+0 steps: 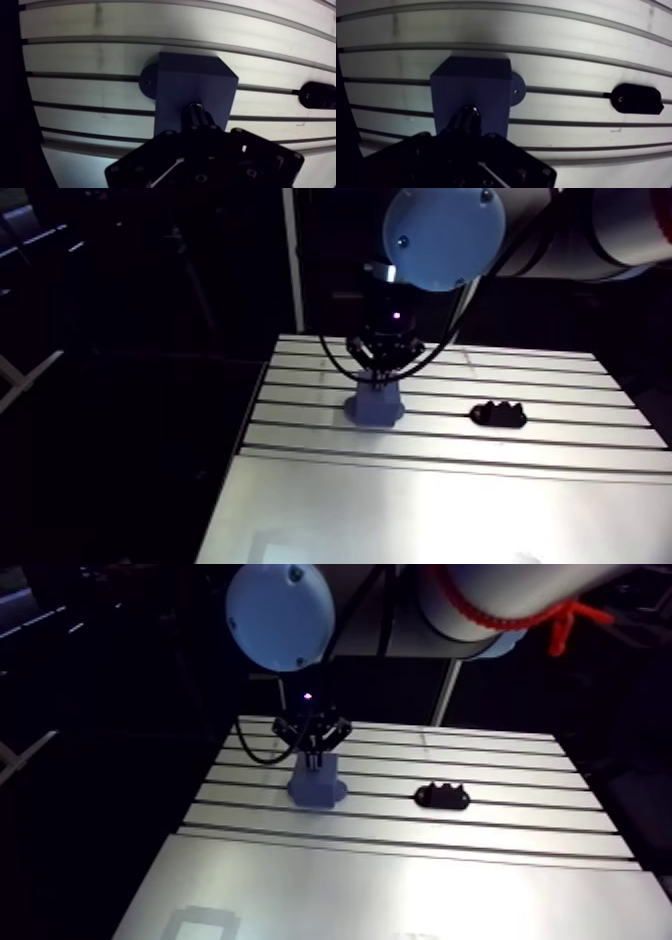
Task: Pick up the M10 bolt and insert it into the hex recess until seated.
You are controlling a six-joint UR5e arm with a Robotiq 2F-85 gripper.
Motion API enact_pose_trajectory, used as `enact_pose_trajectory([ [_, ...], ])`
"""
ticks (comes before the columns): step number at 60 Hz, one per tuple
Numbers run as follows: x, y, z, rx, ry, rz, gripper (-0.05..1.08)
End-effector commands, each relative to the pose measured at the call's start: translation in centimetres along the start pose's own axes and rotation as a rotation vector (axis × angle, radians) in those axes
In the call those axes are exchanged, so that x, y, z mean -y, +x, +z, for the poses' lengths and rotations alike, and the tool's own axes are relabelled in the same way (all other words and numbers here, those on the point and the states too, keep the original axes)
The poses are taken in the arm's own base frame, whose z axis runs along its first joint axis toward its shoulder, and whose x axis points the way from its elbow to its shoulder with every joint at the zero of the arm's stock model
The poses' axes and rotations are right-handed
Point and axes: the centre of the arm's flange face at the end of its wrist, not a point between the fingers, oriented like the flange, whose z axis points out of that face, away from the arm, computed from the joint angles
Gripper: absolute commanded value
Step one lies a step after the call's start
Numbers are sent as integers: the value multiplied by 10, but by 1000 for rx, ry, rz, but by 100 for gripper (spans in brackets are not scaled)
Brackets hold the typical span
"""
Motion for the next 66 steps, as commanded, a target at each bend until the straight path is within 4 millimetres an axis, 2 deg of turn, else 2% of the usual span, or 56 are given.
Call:
enact_pose_trajectory([
  [1,0,0,-1,-1,0,0,108],
  [13,-1,0,-2,-4,0,0,108],
  [28,2,0,-18,-30,0,-5,106],
  [29,3,0,-23,-36,2,-8,99],
  [30,3,0,-23,-36,2,-8,99],
  [31,3,0,-27,-36,2,-7,85],
  [32,3,-2,-30,-34,-2,-6,60],
  [34,3,-2,-30,-34,-2,-6,60],
  [35,3,-3,-32,-28,-4,-6,23],
  [36,2,-3,-35,-27,-5,-6,4],
  [38,2,-4,-39,-31,-7,-5,0],
  [51,3,-5,-58,-52,-14,-11,0],
  [60,4,-8,-78,-33,-14,-11,0],
  [66,4,-9,-101,-44,-15,-10,0],
])
